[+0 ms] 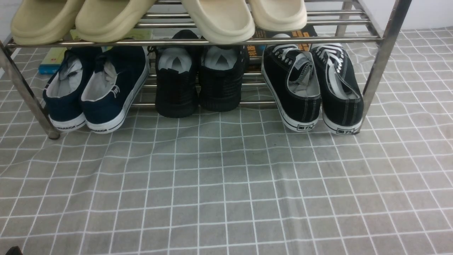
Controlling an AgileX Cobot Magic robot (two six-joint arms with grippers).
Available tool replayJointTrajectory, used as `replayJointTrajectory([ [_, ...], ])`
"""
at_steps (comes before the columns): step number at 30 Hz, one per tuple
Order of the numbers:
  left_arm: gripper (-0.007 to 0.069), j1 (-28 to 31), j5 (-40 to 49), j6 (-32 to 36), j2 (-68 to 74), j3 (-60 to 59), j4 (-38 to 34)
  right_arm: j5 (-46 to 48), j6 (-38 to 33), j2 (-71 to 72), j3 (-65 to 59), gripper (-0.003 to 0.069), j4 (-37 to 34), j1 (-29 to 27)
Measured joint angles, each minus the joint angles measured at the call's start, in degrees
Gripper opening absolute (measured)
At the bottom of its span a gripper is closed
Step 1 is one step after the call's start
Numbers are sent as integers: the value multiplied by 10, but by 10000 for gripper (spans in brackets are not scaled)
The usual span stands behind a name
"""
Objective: Take the shoes off the shelf with your hand from the grey coffee tablecloth.
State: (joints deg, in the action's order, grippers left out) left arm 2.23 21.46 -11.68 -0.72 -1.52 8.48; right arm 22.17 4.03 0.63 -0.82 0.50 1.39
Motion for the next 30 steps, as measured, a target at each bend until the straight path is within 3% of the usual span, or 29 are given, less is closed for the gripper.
replayJointTrajectory([
  [3,239,0,0,0,0,0,0,-2,47,0,0,239,-64,0],
  [7,239,0,0,0,0,0,0,-4,151,0,-3,239,-216,0],
  [12,239,0,0,0,0,0,0,-7,175,0,-5,239,-295,0],
  [18,239,0,0,0,0,0,0,-17,144,0,10,213,-297,0],
  [21,239,0,0,0,0,0,0,-16,101,-29,78,132,-260,0],
  [25,239,0,0,0,0,0,0,75,75,-173,213,1,-151,0],
  [30,239,0,0,0,0,0,0,214,88,-356,317,1,-102,0],
])
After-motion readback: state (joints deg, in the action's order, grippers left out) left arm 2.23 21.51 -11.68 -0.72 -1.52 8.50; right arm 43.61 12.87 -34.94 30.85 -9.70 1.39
